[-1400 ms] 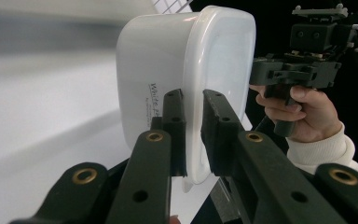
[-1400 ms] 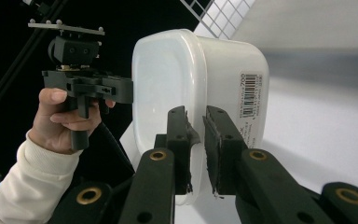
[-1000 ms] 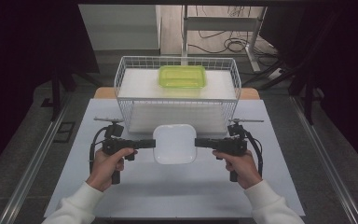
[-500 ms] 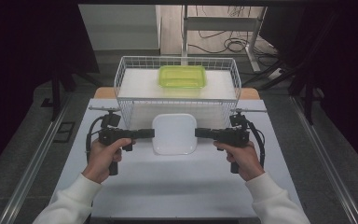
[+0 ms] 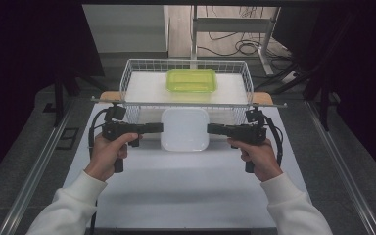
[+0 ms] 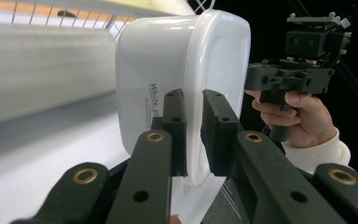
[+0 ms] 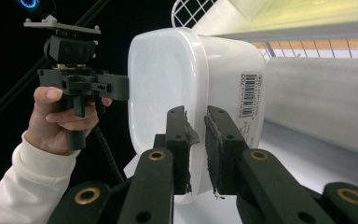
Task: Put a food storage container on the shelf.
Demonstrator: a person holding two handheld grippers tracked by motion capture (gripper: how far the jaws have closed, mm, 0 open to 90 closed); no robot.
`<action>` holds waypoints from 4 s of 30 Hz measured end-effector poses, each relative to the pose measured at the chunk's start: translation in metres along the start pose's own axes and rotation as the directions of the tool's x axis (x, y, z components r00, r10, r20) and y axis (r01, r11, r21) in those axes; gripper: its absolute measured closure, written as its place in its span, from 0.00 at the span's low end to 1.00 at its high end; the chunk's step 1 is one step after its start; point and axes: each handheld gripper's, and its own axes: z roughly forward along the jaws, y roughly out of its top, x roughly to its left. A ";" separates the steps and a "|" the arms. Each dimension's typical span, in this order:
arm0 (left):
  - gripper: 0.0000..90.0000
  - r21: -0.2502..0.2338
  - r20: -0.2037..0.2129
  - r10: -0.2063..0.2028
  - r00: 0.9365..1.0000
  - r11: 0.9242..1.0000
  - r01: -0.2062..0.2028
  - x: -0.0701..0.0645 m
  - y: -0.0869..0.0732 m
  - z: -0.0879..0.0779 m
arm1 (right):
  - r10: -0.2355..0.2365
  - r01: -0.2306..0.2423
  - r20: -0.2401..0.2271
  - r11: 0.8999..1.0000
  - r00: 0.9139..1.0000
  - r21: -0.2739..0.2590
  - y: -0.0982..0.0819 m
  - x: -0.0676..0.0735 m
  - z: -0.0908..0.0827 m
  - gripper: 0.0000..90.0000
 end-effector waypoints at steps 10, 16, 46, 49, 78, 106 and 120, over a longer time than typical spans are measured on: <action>0.90 -0.016 -0.001 0.028 1.000 0.999 -0.028 -0.008 0.018 -0.004 | -0.031 0.031 0.003 0.999 1.000 -0.012 0.018 0.006 -0.003 0.88; 0.90 -0.027 0.000 0.043 0.999 0.999 -0.043 -0.013 0.030 -0.006 | -0.044 0.044 0.003 0.999 0.999 -0.024 0.030 0.010 -0.006 0.88; 0.91 -0.053 0.015 0.079 0.997 0.996 -0.078 -0.021 0.103 -0.003 | -0.051 0.051 0.015 0.996 0.999 -0.067 0.098 -0.001 -0.006 0.87; 0.91 -0.056 0.014 0.077 0.997 0.996 -0.077 -0.020 0.108 -0.001 | -0.048 0.049 0.020 0.996 0.999 -0.068 0.102 -0.002 -0.005 0.87; 0.91 -0.074 0.032 0.087 0.996 0.994 -0.084 -0.006 0.143 0.008 | -0.038 0.042 0.064 0.997 0.997 -0.060 0.143 -0.009 -0.001 0.87; 0.90 -0.037 0.030 -0.045 0.999 0.998 0.046 0.036 0.154 0.035 | 0.045 -0.041 0.127 0.999 0.991 -0.036 0.162 -0.036 0.015 0.87; 0.88 -0.041 0.061 -0.156 0.986 0.986 0.159 0.050 0.168 0.043 | 0.154 -0.152 0.135 0.988 0.979 -0.022 0.175 -0.049 0.022 0.84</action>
